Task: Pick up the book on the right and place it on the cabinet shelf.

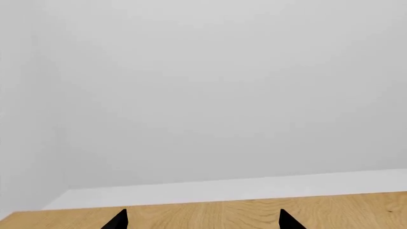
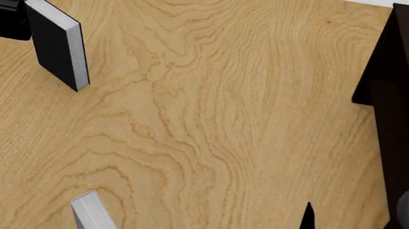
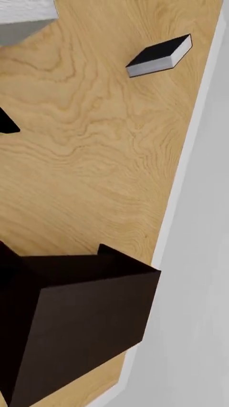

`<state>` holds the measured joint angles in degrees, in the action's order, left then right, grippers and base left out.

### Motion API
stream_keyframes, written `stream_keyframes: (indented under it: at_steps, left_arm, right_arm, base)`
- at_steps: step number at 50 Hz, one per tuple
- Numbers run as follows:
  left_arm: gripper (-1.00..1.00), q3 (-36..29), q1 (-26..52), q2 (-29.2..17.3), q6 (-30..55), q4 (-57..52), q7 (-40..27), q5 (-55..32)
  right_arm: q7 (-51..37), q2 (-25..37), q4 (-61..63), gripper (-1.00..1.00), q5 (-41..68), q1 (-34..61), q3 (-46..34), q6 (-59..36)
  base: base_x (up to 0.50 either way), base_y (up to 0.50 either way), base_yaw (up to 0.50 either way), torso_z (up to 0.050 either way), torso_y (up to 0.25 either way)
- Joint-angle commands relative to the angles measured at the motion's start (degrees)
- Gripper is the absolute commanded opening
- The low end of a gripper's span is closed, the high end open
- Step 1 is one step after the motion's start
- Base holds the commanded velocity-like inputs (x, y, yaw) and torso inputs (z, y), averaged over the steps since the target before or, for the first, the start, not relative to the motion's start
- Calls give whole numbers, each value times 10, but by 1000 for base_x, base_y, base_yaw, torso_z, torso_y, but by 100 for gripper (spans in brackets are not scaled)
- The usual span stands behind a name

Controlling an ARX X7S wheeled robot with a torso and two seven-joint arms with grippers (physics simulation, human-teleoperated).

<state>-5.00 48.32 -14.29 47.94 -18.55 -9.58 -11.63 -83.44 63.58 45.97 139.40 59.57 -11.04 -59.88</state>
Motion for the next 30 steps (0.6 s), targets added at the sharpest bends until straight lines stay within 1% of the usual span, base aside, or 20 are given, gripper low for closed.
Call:
stream_keyframes:
  at_steps: [1, 7, 13, 16, 20, 27, 30]
  left_arm:
    - [100, -6, 2, -4, -2, -2, -3, 2]
    - [100, -3, 3, -6, -1, -5, -4, 0]
    - [100, -5, 3, -8, 0, -4, -5, 0]
    - [100, -4, 3, -8, 1, -5, -5, -3]
    - [100, -3, 3, -8, 3, -7, -5, -5]
    - [100, -5, 0, -9, -1, -4, -6, -5]
    - [100, -6, 0, -10, -2, -3, -6, -5]
  right_arm:
    - [3, 48, 62, 100, 24, -93, 51, 55]
    - [17, 58, 95, 100, 26, -179, 106, 68]
    - [22, 58, 112, 100, 31, -239, 148, 67]
    - [23, 62, 119, 100, 38, -237, 144, 66]
    - [24, 62, 121, 100, 40, -257, 158, 61]
    - [23, 48, 119, 100, 31, -317, 196, 40]
    - [17, 49, 120, 100, 26, -337, 193, 30]
  base:
    - [0, 0, 0, 0, 0]
    - [0, 0, 0, 0, 0]
    - [0, 0, 0, 0, 0]
    - [0, 0, 0, 0, 0]
    - [0, 0, 0, 0, 0]
    - [0, 0, 0, 0, 0]
    - [0, 0, 0, 0, 0]
